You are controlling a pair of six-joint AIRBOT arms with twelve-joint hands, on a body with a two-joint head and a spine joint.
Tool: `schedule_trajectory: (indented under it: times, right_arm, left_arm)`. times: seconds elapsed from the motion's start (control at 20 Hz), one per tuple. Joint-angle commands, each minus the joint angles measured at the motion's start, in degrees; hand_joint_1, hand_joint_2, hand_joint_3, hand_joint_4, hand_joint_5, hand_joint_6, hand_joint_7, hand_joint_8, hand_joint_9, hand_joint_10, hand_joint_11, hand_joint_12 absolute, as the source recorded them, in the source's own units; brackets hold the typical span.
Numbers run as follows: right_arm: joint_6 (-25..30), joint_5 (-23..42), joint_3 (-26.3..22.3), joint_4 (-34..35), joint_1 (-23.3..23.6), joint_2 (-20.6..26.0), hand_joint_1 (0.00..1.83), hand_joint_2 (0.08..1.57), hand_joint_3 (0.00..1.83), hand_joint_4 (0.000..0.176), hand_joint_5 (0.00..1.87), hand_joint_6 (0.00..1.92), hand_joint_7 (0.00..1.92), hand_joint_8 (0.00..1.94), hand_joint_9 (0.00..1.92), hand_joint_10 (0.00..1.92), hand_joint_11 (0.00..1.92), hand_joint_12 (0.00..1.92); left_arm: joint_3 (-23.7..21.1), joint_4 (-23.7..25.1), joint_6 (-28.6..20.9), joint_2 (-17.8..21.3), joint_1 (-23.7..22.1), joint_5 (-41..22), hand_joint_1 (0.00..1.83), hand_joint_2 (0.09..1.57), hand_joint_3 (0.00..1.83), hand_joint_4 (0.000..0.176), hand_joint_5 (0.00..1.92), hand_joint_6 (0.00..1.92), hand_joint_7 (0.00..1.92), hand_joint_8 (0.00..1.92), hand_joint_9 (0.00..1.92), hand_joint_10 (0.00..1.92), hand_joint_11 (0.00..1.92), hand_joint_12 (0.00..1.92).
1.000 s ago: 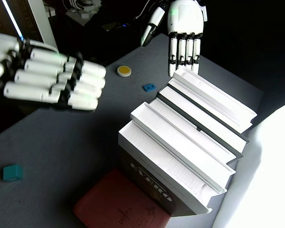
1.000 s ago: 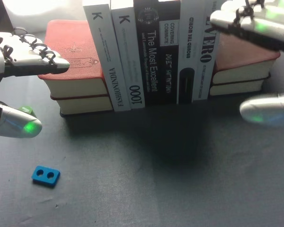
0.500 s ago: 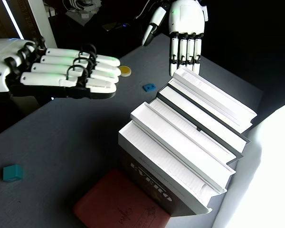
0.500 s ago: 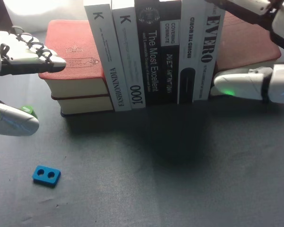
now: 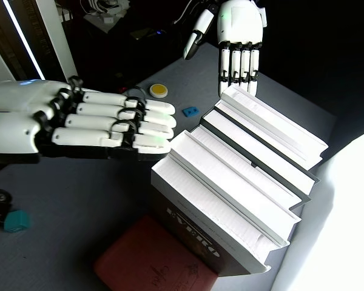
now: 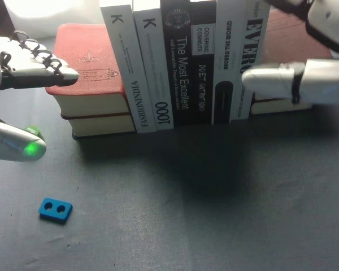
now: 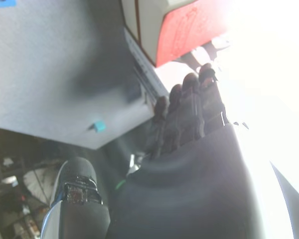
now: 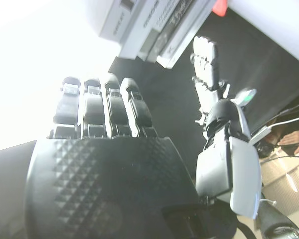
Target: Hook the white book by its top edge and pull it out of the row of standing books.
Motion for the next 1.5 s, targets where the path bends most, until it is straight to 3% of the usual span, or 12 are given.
schedule_trajectory:
  times: [0.0,0.3,0.7,1.45]
  right_arm:
    - [-0.2,6.6,0.3,0.2,0.9,0.1,0.0,1.07,0.0,0.0,0.03,0.01,0.01,0.01,0.0,0.0,0.0,0.0]
    - [-0.3,4.2,0.7,4.3,2.7,-1.0,0.0,1.06,0.0,0.0,0.03,0.01,0.02,0.01,0.0,0.0,0.0,0.0]
    - [-0.5,-2.2,1.2,4.5,5.1,-1.7,0.0,1.08,0.0,0.0,0.04,0.01,0.02,0.0,0.0,0.0,0.0,0.0]
    - [-5.2,-5.2,-1.3,5.7,4.4,-0.7,0.0,1.09,0.0,0.0,0.0,0.0,0.0,0.0,0.0,0.0,0.0,0.0]
  left_arm:
    - [0.3,-2.2,0.0,-0.1,-0.6,1.8,0.0,1.11,0.01,0.0,0.0,0.0,0.0,0.0,0.0,0.0,0.0,0.0]
    - [0.3,-2.3,-0.2,-0.1,-0.7,1.9,0.0,1.11,0.0,0.0,0.0,0.0,0.0,0.0,0.0,0.0,0.0,0.0]
    - [0.2,-2.3,-0.7,-0.2,-0.7,1.9,0.0,1.12,0.01,0.0,0.0,0.0,0.0,0.0,0.0,0.0,0.0,0.0]
    - [0.2,-2.3,-0.8,-0.2,-0.7,2.0,0.0,1.12,0.01,0.0,0.0,0.0,0.0,0.0,0.0,0.0,0.0,0.0]
